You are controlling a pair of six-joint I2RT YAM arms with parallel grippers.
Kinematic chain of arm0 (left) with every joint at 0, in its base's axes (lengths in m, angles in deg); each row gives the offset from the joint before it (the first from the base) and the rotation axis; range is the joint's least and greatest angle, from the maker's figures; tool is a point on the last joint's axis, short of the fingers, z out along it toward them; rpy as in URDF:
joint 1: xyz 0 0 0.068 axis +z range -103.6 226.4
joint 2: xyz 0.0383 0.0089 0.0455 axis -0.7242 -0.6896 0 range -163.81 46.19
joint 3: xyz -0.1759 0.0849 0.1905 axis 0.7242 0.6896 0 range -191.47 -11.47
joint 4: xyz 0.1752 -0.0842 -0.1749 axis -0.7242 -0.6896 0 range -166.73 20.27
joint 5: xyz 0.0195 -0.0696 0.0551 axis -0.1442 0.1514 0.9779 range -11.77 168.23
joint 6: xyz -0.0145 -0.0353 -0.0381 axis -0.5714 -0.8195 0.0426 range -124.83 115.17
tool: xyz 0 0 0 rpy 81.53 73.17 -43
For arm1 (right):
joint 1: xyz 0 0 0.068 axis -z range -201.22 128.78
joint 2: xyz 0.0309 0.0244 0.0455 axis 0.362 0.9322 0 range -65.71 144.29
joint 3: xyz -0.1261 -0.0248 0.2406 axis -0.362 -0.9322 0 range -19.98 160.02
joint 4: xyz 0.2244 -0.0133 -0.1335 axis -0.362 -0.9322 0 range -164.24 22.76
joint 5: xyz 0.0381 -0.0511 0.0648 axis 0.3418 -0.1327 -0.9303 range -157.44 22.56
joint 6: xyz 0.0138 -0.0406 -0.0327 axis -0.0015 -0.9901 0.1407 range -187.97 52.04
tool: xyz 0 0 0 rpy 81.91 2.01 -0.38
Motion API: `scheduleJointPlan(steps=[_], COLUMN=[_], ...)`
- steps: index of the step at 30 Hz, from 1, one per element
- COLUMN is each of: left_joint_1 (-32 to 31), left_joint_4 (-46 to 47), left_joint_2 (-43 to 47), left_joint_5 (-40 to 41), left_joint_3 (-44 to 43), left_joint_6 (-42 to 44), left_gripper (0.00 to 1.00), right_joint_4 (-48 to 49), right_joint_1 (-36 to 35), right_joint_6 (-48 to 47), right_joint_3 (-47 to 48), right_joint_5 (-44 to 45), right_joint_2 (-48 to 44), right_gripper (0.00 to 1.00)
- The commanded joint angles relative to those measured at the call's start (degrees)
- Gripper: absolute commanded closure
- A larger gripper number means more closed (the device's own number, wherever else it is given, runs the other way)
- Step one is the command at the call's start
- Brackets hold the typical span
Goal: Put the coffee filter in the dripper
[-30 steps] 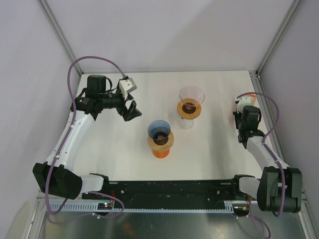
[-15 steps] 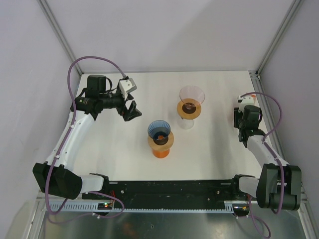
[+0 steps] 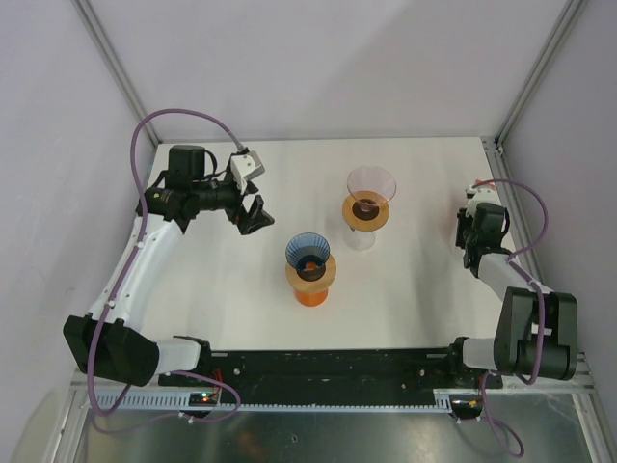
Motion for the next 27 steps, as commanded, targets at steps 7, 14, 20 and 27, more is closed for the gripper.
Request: scheduleJointPlan(steps=[7,14,20,27], left_joint_1=[0.37,0.36,0.32,0.37], left_joint_4=[0.16,0.09,0.14,0.18], left_joint_2=[0.43,0.30,0.05,0.11], left_joint_5=[-1.13,-1.08,-1.00,-1.09], left_joint_3=[-1.50,-1.48,-1.93,-2.44], left_joint_6=[1.14,1.29,1.46,1.21], left_gripper=[0.00,0.00,0.00,0.00], right_joint_4=[1.39,-3.96,-9.59,-13.43], right_joint_1=[0.58,0.20,-0.98,-1.46], right_joint_6=[1.11,2.84,4.28,7.42], right_joint_3=[4.18,4.93,5.00,6.32], right_joint_5=[-1.46,0.31,3.44,5.47], right_joint_2=[2.22,-3.24,-11.52,-21.81], right_gripper=[0.96,1.00,1.00,1.00])
